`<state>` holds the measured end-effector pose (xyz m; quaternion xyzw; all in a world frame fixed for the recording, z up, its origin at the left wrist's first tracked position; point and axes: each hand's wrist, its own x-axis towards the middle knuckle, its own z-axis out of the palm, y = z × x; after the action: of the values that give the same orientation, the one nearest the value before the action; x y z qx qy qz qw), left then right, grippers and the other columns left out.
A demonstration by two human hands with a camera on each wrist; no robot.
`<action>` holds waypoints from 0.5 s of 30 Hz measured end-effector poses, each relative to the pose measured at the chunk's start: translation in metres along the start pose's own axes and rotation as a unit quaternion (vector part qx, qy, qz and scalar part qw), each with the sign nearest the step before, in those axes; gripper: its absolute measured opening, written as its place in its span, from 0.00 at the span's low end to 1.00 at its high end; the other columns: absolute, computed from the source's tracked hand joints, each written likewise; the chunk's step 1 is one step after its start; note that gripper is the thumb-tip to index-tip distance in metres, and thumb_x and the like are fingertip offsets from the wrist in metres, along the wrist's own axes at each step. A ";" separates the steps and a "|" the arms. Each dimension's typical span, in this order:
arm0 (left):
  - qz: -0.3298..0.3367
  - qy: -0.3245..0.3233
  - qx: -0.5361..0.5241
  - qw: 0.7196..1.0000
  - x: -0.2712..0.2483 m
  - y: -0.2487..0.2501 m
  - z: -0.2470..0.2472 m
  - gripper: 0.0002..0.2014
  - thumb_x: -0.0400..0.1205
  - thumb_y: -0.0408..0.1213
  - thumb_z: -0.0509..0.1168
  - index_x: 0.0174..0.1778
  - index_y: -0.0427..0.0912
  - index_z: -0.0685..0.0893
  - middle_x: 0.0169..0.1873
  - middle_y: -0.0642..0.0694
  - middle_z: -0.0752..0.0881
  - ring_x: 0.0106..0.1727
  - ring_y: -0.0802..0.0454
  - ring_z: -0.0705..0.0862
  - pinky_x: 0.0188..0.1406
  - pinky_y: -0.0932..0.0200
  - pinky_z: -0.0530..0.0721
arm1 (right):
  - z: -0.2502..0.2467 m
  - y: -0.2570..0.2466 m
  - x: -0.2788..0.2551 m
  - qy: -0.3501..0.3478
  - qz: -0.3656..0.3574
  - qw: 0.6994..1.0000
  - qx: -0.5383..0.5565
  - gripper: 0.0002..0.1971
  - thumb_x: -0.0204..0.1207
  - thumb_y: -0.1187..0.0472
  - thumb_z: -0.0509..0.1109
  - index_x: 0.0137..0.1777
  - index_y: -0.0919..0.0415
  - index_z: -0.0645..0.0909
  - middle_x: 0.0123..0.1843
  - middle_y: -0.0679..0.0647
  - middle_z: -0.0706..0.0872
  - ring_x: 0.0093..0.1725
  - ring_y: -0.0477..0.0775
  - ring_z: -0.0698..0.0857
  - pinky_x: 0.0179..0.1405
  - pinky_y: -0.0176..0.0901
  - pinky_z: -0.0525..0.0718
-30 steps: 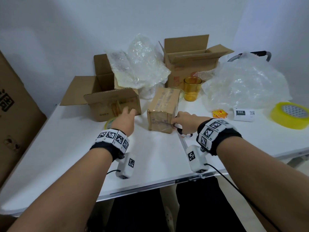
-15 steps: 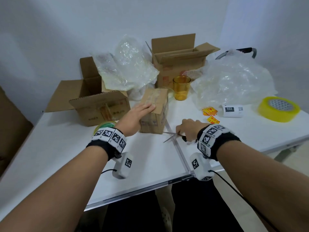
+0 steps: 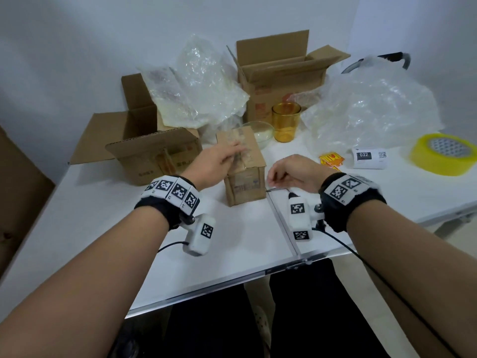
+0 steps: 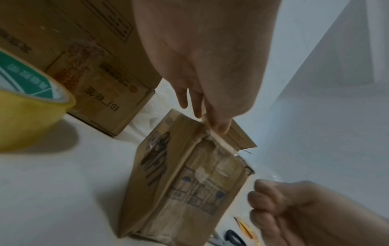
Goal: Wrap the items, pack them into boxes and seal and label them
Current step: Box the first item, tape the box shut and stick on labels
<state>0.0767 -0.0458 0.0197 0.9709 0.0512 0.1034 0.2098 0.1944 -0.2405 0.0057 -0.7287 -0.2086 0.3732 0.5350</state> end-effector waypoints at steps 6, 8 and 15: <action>-0.009 -0.025 -0.084 0.996 -0.002 -0.008 0.016 0.21 0.90 0.34 0.54 0.80 0.49 0.72 0.83 0.51 0.65 0.84 0.60 0.56 0.74 0.75 0.49 | 0.050 0.007 0.002 -0.138 -0.056 0.978 0.146 0.15 0.79 0.79 0.59 0.55 0.71 0.86 0.50 0.60 0.91 0.55 0.55 0.89 0.59 0.40 0.87; -0.010 -0.028 -0.087 0.996 -0.003 -0.008 0.016 0.21 0.90 0.33 0.54 0.80 0.48 0.72 0.83 0.52 0.64 0.85 0.59 0.55 0.75 0.74 0.49 | 0.061 0.010 0.006 -0.085 -0.065 0.979 0.171 0.15 0.77 0.80 0.60 0.53 0.72 0.87 0.49 0.62 0.91 0.52 0.55 0.91 0.54 0.39 0.88; -0.012 -0.040 -0.061 0.997 -0.001 -0.005 0.015 0.21 0.90 0.33 0.53 0.81 0.47 0.70 0.84 0.52 0.61 0.86 0.55 0.53 0.74 0.74 0.46 | 0.066 0.019 0.012 -0.001 0.020 0.987 0.160 0.14 0.77 0.80 0.58 0.53 0.77 0.85 0.44 0.65 0.89 0.45 0.57 0.89 0.57 0.44 0.87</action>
<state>0.0790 -0.0479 0.0038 0.9588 0.0483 0.0651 0.2722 0.1490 -0.1975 -0.0259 -0.6373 -0.1321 0.4132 0.6369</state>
